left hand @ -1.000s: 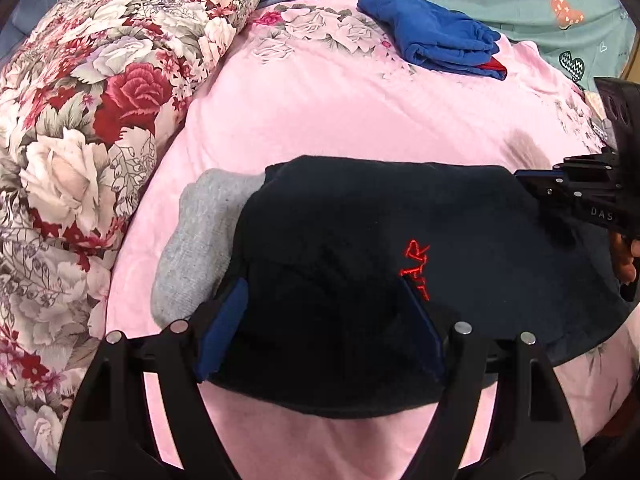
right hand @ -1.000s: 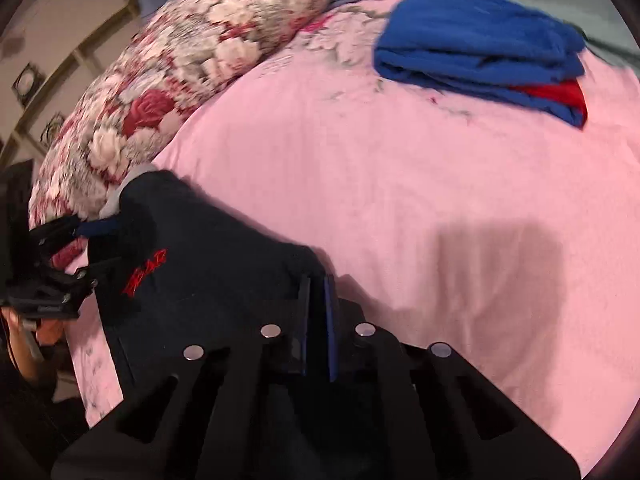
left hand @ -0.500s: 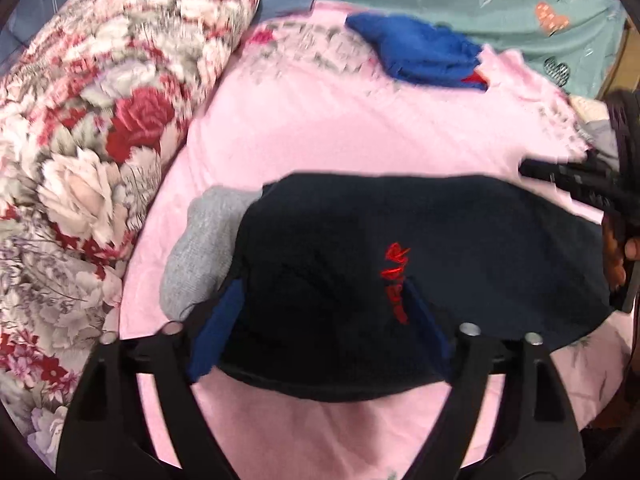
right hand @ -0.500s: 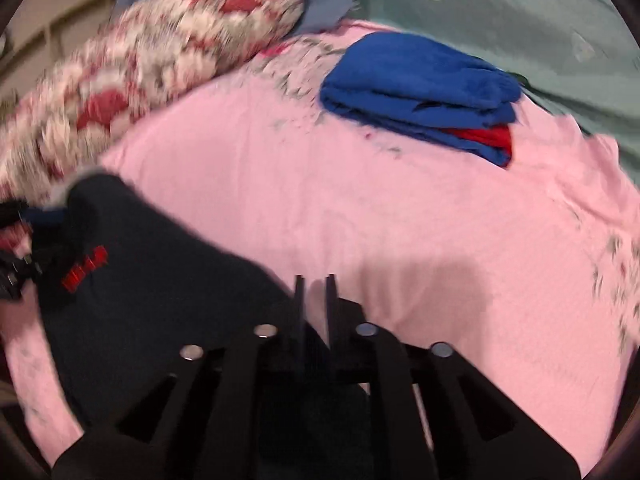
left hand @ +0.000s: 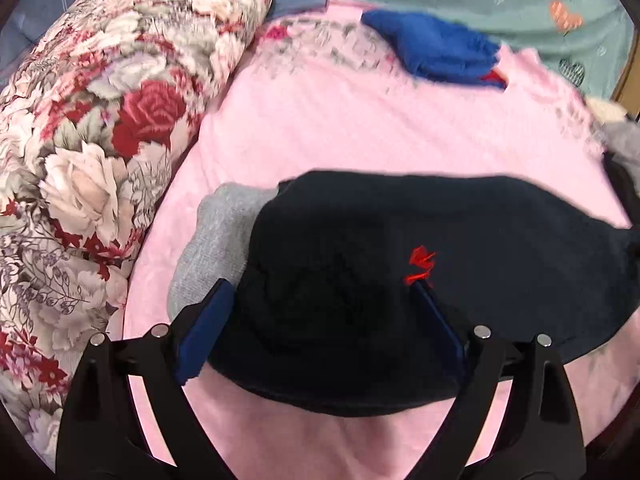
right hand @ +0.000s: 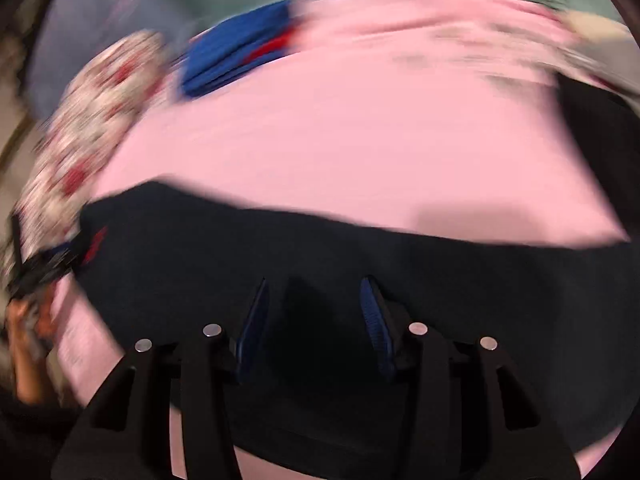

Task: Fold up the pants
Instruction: 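Smooth the folded pants with the left gripper while the right gripper regrasps the end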

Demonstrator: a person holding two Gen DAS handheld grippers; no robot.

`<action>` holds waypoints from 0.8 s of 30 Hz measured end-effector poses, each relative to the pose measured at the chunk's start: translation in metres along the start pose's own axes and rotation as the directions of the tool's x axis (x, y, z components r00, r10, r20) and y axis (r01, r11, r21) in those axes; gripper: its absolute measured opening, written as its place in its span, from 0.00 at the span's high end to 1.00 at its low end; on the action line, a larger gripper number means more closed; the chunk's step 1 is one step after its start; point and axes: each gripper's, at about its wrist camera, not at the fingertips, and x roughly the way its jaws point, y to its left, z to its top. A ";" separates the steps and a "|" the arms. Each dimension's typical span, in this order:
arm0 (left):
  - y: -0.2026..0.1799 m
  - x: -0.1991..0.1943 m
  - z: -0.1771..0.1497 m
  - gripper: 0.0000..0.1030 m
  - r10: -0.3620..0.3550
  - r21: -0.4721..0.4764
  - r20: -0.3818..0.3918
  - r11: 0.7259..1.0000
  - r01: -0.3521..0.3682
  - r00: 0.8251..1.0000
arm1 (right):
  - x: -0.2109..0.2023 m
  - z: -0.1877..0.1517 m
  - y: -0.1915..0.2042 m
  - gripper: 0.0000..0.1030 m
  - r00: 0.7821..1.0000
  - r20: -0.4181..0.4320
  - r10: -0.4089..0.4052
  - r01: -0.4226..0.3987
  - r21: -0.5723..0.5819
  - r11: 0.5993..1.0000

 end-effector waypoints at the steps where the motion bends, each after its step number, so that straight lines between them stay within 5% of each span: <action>1: -0.001 0.000 0.000 0.12 -0.002 0.008 0.001 1.000 0.002 1.000 | -0.011 -0.004 -0.019 0.52 0.999 0.028 -0.039 0.037 0.080 0.996; 8: 0.000 0.016 -0.002 0.12 0.049 0.019 -0.046 0.999 -0.049 0.998 | -0.029 -0.033 -0.054 0.46 0.995 0.059 0.087 -0.093 0.123 0.988; 9: 0.001 0.014 -0.001 0.12 0.048 0.014 -0.047 0.999 -0.047 0.998 | -0.037 -0.037 -0.067 0.46 0.995 0.070 0.071 -0.082 0.165 0.983; 11: 0.000 0.004 -0.001 0.12 0.035 0.004 -0.030 0.999 -0.035 0.999 | -0.055 -0.039 -0.086 0.45 0.991 0.102 -0.089 0.058 0.272 0.960; 13: -0.002 -0.010 -0.001 0.12 0.023 0.007 0.000 1.000 -0.023 1.000 | -0.077 -0.046 -0.092 0.44 0.983 0.148 -0.110 0.058 0.315 0.947; 16: -0.005 -0.024 0.002 0.12 -0.032 0.013 0.026 0.999 0.032 0.999 | -0.110 -0.062 -0.102 0.39 0.974 0.214 -0.070 -0.012 0.361 0.933; 19: -0.017 -0.035 0.004 0.12 -0.101 0.040 0.042 0.994 0.100 0.994 | -0.131 -0.081 -0.110 0.36 0.967 0.214 -0.141 0.040 0.415 0.909; 24: -0.043 -0.039 0.003 0.12 -0.225 0.091 0.050 0.971 0.220 0.973 | -0.120 -0.093 -0.116 0.35 0.979 0.180 -0.094 -0.001 0.469 0.883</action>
